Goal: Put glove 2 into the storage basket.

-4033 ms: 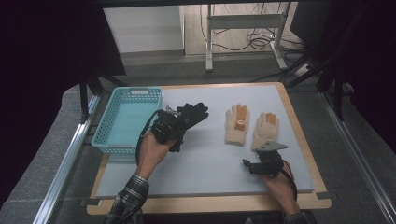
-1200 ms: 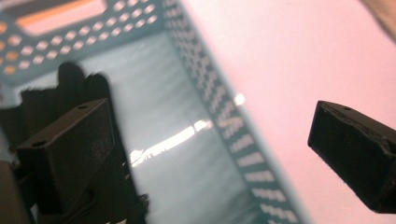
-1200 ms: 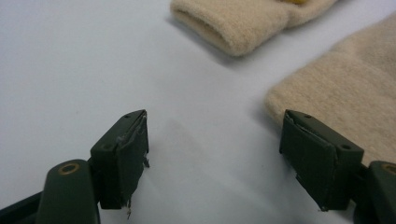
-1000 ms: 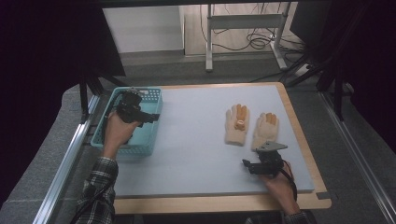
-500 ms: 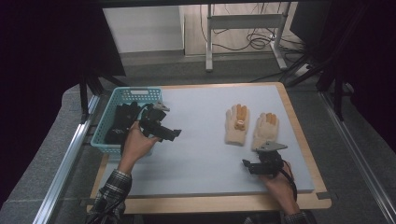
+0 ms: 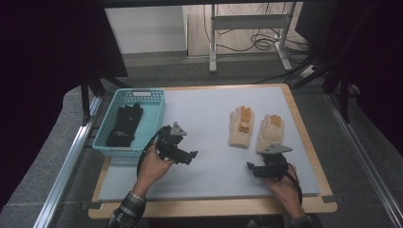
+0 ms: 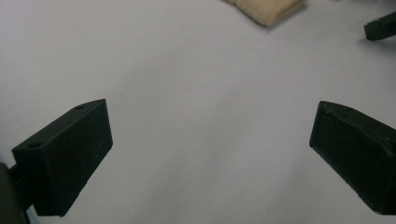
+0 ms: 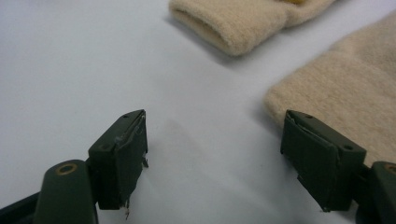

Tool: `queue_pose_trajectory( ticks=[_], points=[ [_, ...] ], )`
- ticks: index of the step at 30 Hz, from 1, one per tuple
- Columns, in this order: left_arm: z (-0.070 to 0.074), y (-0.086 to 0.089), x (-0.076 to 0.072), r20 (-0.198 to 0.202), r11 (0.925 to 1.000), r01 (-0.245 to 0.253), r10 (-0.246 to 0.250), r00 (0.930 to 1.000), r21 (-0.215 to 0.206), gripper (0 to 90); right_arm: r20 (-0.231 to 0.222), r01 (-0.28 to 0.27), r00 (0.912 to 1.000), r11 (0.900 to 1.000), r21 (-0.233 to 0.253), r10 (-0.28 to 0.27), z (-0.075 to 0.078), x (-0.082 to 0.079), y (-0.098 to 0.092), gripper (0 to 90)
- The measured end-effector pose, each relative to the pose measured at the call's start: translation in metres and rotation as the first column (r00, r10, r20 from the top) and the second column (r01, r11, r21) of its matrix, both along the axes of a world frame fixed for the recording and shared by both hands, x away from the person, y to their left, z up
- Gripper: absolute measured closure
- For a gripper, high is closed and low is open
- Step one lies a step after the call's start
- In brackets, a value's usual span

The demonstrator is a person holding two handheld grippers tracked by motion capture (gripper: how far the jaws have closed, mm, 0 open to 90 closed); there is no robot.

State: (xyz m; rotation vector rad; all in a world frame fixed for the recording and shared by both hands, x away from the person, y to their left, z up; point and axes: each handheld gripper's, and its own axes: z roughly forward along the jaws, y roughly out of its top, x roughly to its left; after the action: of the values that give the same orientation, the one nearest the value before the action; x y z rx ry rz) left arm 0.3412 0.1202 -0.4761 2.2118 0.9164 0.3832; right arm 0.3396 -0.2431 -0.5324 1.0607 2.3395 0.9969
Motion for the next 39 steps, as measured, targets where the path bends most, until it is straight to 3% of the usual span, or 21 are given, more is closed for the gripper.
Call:
queue_pose_trajectory(
  ticks=[14, 18, 22, 27, 35, 39],
  points=[
    [-0.060, 0.015, -0.032, -0.047, 0.9961, -0.075, 0.073, 0.9963, -0.047, 0.0, -0.006, 0.001, 1.0000, 1.000, -0.002, -0.001, 0.000, 0.001, 0.000, 21.4],
    [-0.070, 0.017, -0.035, -0.039, 0.9952, -0.098, 0.098, 0.9945, 0.010, 0.0, -0.007, 0.001, 1.0000, 1.000, -0.001, -0.001, 0.001, 0.001, 0.000, 21.6],
    [-0.073, 0.018, -0.036, -0.045, 0.9937, -0.111, 0.110, 0.9929, -0.016, 0.0, -0.008, 0.006, 0.9999, 1.000, 0.009, -0.006, 0.001, 0.001, -0.001, 25.7],
    [-0.074, 0.019, -0.036, -0.050, 0.9933, -0.113, 0.112, 0.9924, -0.020, 0.0, -0.023, 0.010, 0.9997, 0.999, 0.042, -0.009, 0.005, 0.002, -0.006, 37.6],
    [-0.074, 0.019, -0.036, -0.046, 0.9933, -0.113, 0.112, 0.9926, -0.022, 0.0, -0.006, 0.038, 0.9993, 0.996, 0.084, -0.037, 0.025, 0.006, -0.022, 51.3],
    [-0.074, 0.019, -0.036, -0.045, 0.9933, -0.114, 0.113, 0.9926, -0.022, 0.0, -0.005, 0.068, 0.9977, 0.995, 0.075, -0.068, 0.034, 0.017, -0.033, 56.0]
  ],
)
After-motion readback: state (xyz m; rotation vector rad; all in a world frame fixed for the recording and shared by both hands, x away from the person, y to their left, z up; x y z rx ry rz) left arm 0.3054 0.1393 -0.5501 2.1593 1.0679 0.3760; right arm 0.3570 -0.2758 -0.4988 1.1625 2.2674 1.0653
